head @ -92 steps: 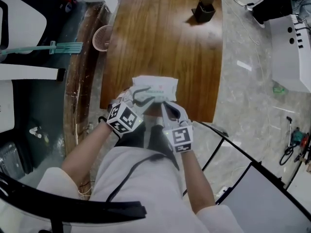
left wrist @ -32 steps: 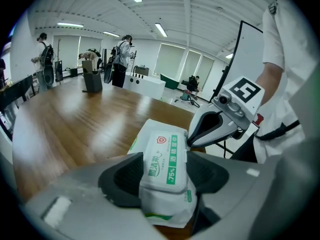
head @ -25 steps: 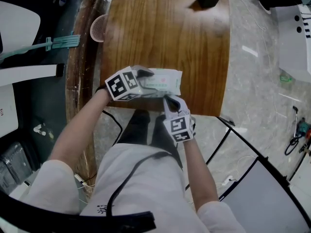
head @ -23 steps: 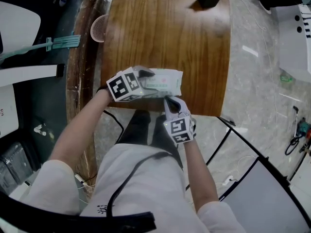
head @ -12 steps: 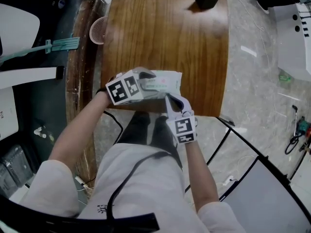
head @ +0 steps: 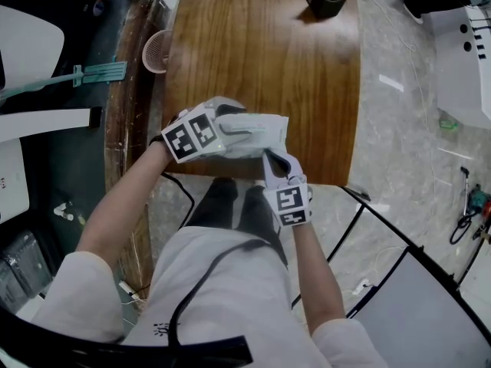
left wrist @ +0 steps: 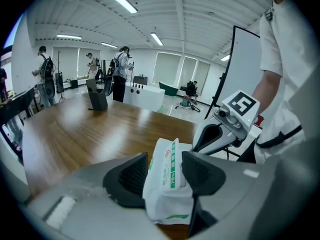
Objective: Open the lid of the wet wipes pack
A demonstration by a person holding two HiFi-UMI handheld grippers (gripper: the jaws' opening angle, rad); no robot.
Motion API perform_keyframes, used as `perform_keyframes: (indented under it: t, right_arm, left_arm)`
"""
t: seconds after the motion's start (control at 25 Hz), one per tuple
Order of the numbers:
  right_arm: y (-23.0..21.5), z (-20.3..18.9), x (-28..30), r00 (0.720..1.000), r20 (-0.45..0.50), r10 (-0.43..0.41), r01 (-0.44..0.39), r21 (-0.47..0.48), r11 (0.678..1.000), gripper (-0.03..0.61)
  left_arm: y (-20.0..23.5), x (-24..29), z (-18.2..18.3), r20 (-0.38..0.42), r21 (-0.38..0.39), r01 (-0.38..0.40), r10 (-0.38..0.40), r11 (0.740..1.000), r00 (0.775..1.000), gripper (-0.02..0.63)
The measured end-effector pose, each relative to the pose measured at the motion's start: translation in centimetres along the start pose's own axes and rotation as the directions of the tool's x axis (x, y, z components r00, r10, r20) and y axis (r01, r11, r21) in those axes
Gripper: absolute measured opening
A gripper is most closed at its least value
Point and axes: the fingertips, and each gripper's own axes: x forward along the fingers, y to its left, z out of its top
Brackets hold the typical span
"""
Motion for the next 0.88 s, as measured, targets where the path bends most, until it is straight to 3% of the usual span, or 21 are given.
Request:
perform_keyframes:
  t: [0.48,0.88]
  right_arm:
    - [0.1,0.1,0.0,1.0,-0.005,-0.02,0.02,0.011,1.0,0.009]
    - [-0.3,0.2,-0.1,0.999,-0.004,-0.041,0.041,0.024,0.999,0.009]
  left_arm:
    - [3.2,-0.7,0.3,0.037,0.004,-0.107,0.107,0.994,0.994,0.167]
    - [5.3,-0.1,-0.3,0.028,0.005,-0.146,0.146,0.989,0.989,0.149]
